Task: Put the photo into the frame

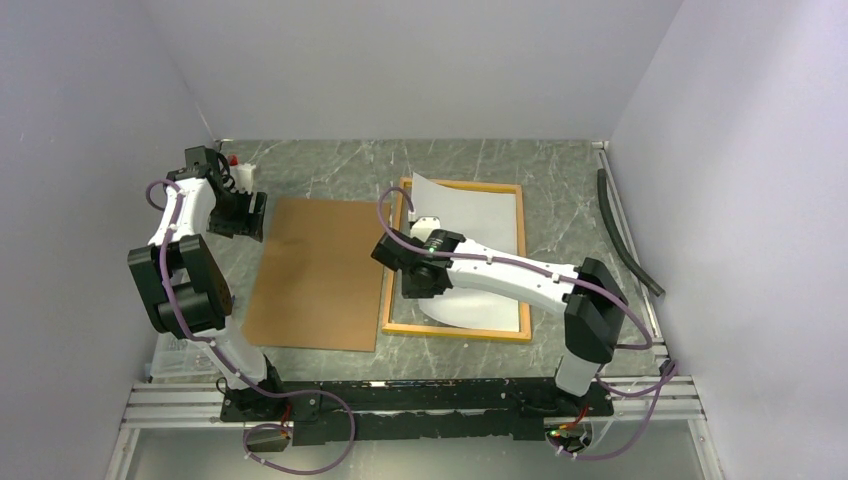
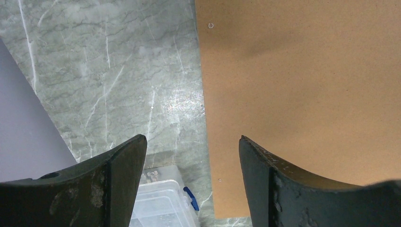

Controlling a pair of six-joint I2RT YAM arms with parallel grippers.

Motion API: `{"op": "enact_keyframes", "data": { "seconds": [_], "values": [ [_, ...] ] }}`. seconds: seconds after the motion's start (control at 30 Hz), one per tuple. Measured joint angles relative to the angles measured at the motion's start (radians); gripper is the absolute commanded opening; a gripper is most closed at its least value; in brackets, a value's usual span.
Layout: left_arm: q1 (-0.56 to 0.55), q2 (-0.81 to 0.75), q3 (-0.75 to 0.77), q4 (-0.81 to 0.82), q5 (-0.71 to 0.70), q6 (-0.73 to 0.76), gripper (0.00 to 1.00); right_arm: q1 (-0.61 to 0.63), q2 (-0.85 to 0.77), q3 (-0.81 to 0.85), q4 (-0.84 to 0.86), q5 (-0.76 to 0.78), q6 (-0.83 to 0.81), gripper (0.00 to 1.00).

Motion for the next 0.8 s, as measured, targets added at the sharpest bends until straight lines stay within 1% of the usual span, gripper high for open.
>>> {"op": "enact_keyframes", "data": {
  "seconds": [0.23,0.37,0.4,0.43,0.5,0.57,0.63,0.8],
  "values": [
    [0.0,0.0,0.0,0.0,0.0,0.0,0.77,0.0,0.023,0.0,0.002,0.018,-0.043,0.0],
    [0.0,0.0,0.0,0.0,0.001,0.0,0.78,0.0,0.024,-0.003,0.047,-0.012,-0.092,0.0],
    [0.0,0.0,0.0,0.0,0.0,0.0,0.79,0.0,0.026,-0.005,0.059,-0.022,-0.105,0.03],
    [-0.001,0.0,0.0,0.0,0.0,0.0,0.79,0.0,0.029,-0.007,0.071,-0.035,-0.115,0.11],
    [-0.001,0.0,0.0,0.0,0.0,0.0,0.8,0.0,0.04,-0.009,0.093,-0.054,-0.132,0.3],
    [-0.002,0.0,0.0,0.0,0.0,0.0,0.81,0.0,0.053,-0.013,0.111,-0.067,-0.145,0.41],
    [-0.002,0.0,0.0,0.0,0.0,0.0,0.81,0.0,0.058,-0.022,0.126,-0.074,-0.153,0.48],
    [-0.002,0.0,0.0,0.0,0.0,0.0,0.81,0.001,0.058,-0.028,0.133,-0.079,-0.166,0.59]
  ]
}}
